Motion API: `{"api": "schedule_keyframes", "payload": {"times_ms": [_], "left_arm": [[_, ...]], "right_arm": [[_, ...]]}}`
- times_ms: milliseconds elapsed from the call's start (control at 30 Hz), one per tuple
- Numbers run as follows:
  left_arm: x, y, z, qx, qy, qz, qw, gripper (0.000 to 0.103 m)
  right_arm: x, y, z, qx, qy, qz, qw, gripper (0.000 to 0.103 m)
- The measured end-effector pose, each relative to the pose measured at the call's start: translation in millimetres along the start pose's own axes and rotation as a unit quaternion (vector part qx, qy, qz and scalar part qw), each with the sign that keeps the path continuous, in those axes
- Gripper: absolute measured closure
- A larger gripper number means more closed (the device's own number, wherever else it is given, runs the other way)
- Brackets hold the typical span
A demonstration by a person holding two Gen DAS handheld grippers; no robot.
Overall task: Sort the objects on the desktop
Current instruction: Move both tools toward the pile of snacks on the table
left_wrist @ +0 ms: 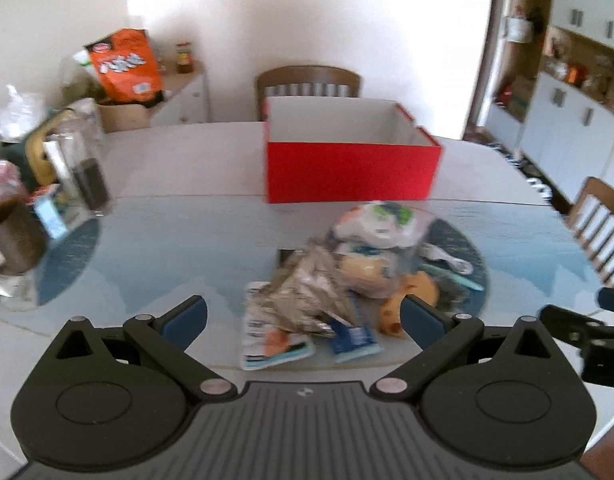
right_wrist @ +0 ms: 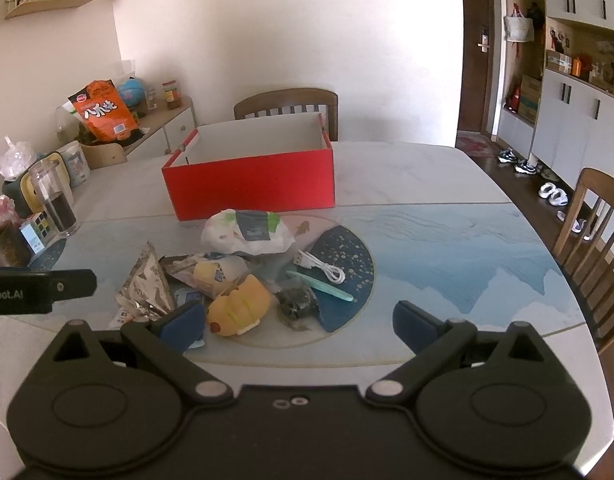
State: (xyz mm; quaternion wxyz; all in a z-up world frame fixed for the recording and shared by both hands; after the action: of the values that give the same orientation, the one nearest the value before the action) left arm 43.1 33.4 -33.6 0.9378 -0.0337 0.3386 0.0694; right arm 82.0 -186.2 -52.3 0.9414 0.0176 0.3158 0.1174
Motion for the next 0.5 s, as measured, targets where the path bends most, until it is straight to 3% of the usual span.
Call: {"api": "schedule_keyframes", "payload": {"times_ms": [200,500], "left_arm": [[5,11,-5,0.0,0.006,0.029,0.9995,0.0],[24,29,-16,-0.003,0.03,0.023,0.9993,0.0]], "right_arm": [[4,6,1,-0.02,-0.008,0.004,1.0,0.009],[17,29,-4,-0.036,0.001,0.05,0.998,0.009]]}}
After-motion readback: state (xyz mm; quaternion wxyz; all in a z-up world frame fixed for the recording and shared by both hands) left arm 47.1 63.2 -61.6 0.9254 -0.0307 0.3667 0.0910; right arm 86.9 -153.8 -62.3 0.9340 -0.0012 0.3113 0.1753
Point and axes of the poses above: each gripper's, at about its wrist camera, not at the fingertips, and x roughly the way its jaws point, y to its left, z to its top, the point moved 6 cm from there along x, roughly the way its jaws point, and after that the axes turned 3 degrees about -y, right-handed, at the moved point
